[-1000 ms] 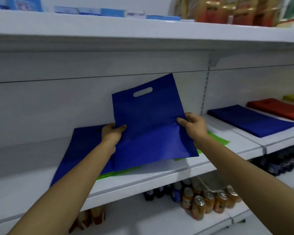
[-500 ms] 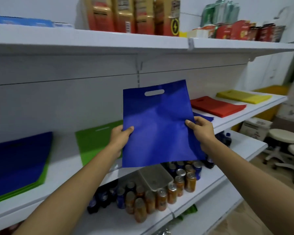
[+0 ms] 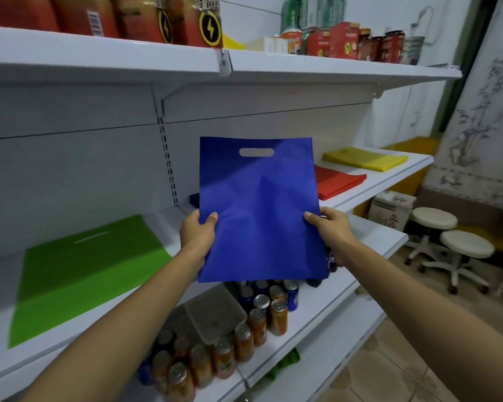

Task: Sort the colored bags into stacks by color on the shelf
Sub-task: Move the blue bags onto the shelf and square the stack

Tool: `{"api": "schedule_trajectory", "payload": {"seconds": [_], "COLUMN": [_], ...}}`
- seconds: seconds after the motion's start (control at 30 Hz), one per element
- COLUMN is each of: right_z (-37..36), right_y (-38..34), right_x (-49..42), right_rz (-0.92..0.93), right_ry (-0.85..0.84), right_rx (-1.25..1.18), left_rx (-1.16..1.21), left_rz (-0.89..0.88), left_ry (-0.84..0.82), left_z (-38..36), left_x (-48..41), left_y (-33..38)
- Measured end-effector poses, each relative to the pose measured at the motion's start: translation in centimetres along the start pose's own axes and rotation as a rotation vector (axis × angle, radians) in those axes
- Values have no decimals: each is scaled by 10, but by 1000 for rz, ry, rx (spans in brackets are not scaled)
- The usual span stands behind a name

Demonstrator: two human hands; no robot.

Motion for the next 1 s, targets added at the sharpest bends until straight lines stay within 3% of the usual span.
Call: {"api": "schedule_trajectory", "payload": {"seconds": [0.23,0.33,0.57,0.87,1.0], "right_z": [16,21,10,-16,-14], "right_y": [-9,-12,2,20,30], "right_x": [-78,-118,-202,-258,-285], "right_rz": [33,39,-20,-11,-12], "right_ry": [44,39,-58,-211,-267], "right_rx": [83,138,258,499,715], "left_rx": [17,-113,-360,-381,-413], "left_rz": [0,7,58,162,265], "left_ry": [-35,-88,-125,-77,-65], "left_z": [-20,-22,-13,-3,-12], "left_x": [-70,-102,-150,-153,-150], "left_y": [-4,-8,-27,-49,-50]}}
Point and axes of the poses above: each hand's wrist, its own x-axis away from the middle knuckle, its own z-axis out of the back of the hand, y = z × x, the point moved 2 cm from there along -x, towards the middle knuckle, and after that the axes turned 14 degrees about -y, right-handed, at the moved point
